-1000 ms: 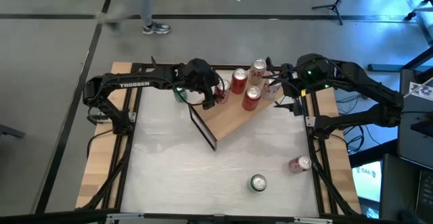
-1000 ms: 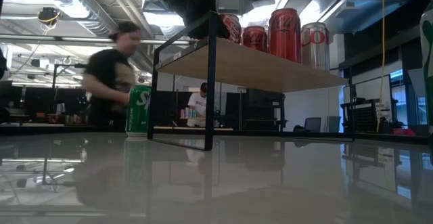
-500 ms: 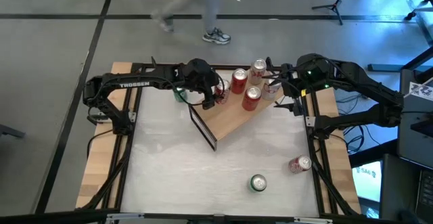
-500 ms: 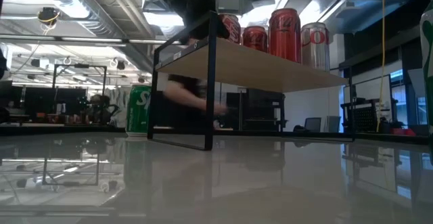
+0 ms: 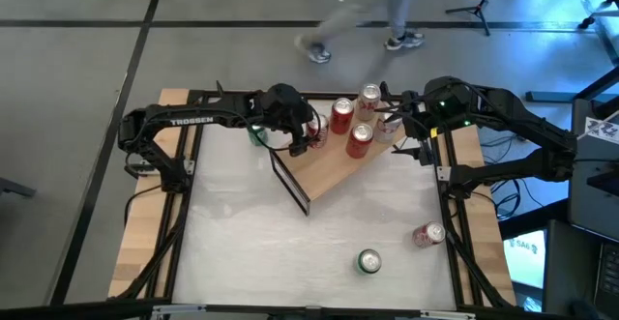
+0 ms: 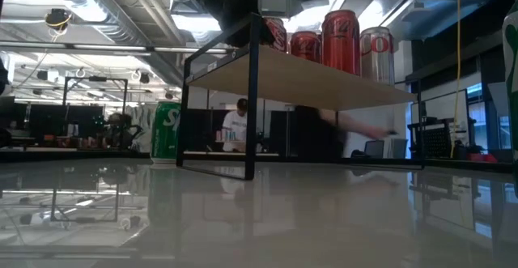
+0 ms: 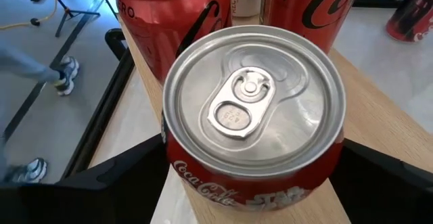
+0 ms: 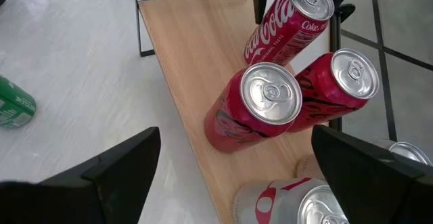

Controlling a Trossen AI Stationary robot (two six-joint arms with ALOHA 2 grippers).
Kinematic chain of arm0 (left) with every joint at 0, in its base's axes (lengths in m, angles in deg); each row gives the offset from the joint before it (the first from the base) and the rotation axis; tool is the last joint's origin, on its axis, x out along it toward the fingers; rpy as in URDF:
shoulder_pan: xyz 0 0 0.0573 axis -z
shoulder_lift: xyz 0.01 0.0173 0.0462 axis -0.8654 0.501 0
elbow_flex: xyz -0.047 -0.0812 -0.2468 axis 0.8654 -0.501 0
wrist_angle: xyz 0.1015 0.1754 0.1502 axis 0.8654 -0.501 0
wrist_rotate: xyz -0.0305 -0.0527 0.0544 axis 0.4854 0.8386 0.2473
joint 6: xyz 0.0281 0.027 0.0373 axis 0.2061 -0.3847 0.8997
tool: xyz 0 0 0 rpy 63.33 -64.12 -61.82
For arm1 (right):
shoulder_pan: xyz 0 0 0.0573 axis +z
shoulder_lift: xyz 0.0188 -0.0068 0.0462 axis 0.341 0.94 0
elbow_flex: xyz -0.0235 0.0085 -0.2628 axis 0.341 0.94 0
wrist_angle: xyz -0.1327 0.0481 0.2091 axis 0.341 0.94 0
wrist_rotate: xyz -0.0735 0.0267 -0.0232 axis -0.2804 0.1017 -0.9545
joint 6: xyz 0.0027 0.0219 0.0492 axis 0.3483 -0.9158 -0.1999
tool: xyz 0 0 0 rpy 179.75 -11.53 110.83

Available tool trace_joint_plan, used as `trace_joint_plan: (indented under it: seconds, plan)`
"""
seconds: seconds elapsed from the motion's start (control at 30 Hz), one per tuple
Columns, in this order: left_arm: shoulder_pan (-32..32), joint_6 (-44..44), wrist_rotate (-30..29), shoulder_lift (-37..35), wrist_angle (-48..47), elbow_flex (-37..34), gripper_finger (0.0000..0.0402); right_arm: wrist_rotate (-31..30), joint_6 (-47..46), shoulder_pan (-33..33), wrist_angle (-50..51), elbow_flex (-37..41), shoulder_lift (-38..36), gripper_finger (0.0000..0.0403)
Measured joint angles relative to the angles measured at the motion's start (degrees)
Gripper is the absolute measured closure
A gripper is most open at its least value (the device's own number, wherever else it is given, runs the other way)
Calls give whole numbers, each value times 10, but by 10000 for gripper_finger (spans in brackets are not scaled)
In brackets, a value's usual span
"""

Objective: Place canned beverage on shelf
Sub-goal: Put the left red and white soda can on the shelf, then put the red and white soda can on the shelf aligned with the other red and white soda can

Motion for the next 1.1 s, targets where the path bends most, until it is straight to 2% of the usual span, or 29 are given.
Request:
trace_joint_plan:
  seconds: [0.43,1.1]
  plan:
    - [0,-5,0,-6,0,0,40,0,0,0,0,0,0,24]
    - [0,-10,-1,-89,-51,0,40,-1,0,0,0,0,0,24]
